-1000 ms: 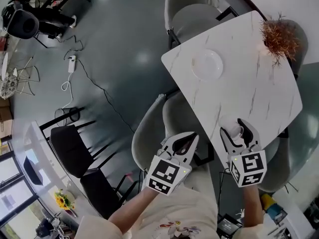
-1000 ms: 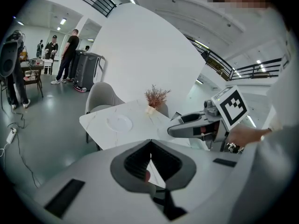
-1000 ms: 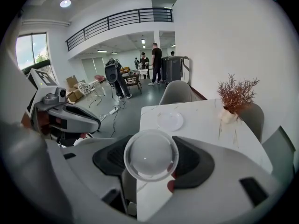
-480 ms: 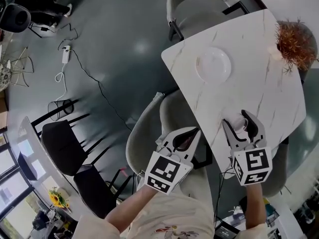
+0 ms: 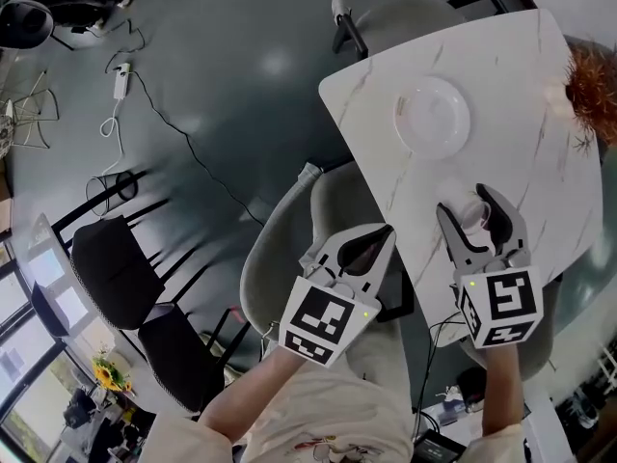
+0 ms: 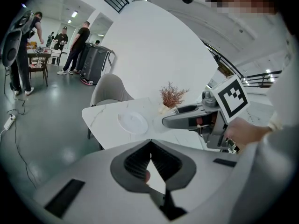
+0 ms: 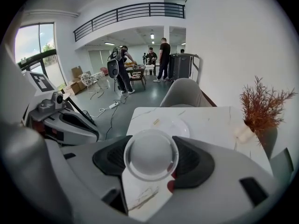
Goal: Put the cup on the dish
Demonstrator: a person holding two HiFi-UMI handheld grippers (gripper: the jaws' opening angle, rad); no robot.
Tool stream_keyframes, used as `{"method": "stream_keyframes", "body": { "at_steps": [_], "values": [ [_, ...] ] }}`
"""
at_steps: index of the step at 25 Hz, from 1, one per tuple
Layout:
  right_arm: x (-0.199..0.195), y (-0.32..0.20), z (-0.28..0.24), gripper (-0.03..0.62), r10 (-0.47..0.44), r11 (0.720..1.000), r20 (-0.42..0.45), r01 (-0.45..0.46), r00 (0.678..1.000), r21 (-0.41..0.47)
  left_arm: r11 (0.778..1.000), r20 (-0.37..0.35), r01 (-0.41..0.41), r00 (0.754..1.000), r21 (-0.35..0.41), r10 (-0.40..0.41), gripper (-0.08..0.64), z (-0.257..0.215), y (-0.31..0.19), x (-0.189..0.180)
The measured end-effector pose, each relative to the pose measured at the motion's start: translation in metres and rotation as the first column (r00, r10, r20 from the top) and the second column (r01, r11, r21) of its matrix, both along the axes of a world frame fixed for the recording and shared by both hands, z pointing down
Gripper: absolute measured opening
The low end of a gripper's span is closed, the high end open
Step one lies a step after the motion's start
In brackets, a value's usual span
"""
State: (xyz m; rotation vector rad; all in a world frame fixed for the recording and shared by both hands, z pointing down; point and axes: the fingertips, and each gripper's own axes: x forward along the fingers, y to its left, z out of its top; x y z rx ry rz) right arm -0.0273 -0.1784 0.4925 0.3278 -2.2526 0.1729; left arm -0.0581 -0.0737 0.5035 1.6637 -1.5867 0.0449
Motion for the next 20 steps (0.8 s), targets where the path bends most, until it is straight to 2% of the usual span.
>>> {"method": "stream_keyframes", "body": {
  "at_steps": [10, 20],
  "values": [
    [-0.024, -0.031, 0.018, 0.268, 0.011, 1.000, -0.013, -0.011, 1.000, 0.007, 1.000, -0.018, 0.020, 1.000, -0.015, -0.021, 0.005, 0.025, -0.011, -0.018],
    [-0.048, -0.051, 0.035, 0.268, -0.018, 1.000, -0.032, 0.018, 0.999, 0.012, 0.999, -0.027, 0.036, 0.999, -0.013, -0.036, 0.005, 0.043, -0.029, -0.029]
  ]
}}
